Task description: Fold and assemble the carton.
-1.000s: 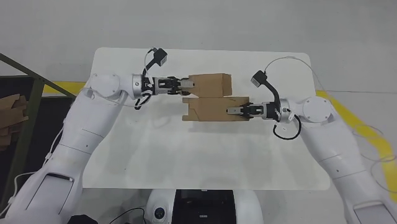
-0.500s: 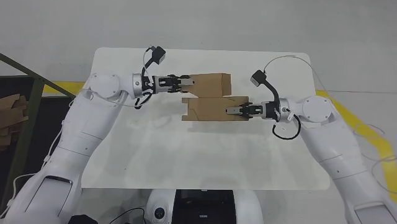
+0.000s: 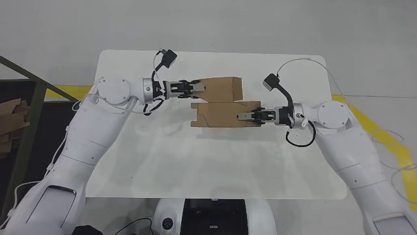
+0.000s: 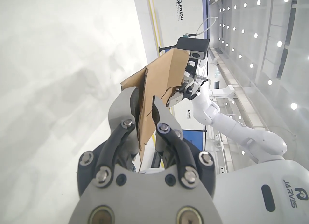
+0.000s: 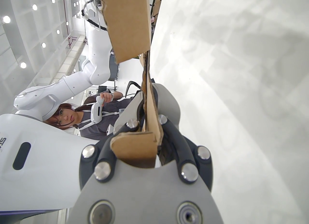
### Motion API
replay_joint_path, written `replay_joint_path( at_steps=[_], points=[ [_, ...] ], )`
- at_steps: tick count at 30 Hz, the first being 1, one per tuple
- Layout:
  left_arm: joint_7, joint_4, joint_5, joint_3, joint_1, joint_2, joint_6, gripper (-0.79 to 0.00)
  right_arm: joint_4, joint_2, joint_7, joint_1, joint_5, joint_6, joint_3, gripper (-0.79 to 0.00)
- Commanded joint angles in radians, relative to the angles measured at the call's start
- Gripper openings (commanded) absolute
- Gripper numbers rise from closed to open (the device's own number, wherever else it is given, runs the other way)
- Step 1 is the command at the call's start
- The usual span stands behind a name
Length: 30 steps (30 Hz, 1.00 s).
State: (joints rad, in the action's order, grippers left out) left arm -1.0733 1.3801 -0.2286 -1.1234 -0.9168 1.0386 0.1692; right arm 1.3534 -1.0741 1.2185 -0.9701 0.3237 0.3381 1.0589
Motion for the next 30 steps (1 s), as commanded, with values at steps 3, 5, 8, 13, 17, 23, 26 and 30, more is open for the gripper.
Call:
replay_joint_path(
  at_steps=[3, 5, 8, 13, 17, 23, 26, 30],
  points=[
    [-0.002, 0.002, -0.002, 0.0, -0.002, 0.0, -0.002, -0.683, -0.002, 0.0, 0.0, 0.001, 0.001, 0.001, -0.001, -0.785],
    [-0.003, 0.002, -0.003, 0.0, -0.002, 0.0, -0.002, -0.72, -0.004, 0.001, 0.0, 0.001, 0.002, 0.001, 0.0, -0.785],
    [-0.009, 0.0, -0.012, 0.001, -0.002, 0.0, -0.002, -0.785, -0.005, 0.001, -0.001, 0.0, 0.004, 0.001, -0.001, -0.785],
    [-0.021, -0.011, -0.038, 0.001, 0.002, 0.001, 0.003, -0.785, -0.01, 0.001, -0.007, 0.001, 0.005, -0.001, -0.003, -0.416],
    [-0.042, -0.022, -0.079, -0.006, 0.002, 0.002, 0.011, -0.785, -0.037, 0.005, -0.03, -0.001, -0.013, -0.003, 0.013, 0.0],
    [-0.067, -0.031, -0.12, -0.023, -0.005, -0.001, 0.039, -0.785, -0.058, 0.021, -0.061, -0.029, -0.032, 0.056, 0.076, 0.0],
    [-0.077, -0.031, -0.126, -0.025, -0.009, -0.002, 0.051, -0.785, -0.039, 0.031, -0.068, -0.05, -0.028, 0.092, 0.117, -0.018],
    [-0.093, -0.027, -0.125, -0.017, -0.015, -0.001, 0.068, -0.785, 0.014, 0.036, -0.04, -0.079, 0.07, 0.154, 0.148, -0.148]
  ],
)
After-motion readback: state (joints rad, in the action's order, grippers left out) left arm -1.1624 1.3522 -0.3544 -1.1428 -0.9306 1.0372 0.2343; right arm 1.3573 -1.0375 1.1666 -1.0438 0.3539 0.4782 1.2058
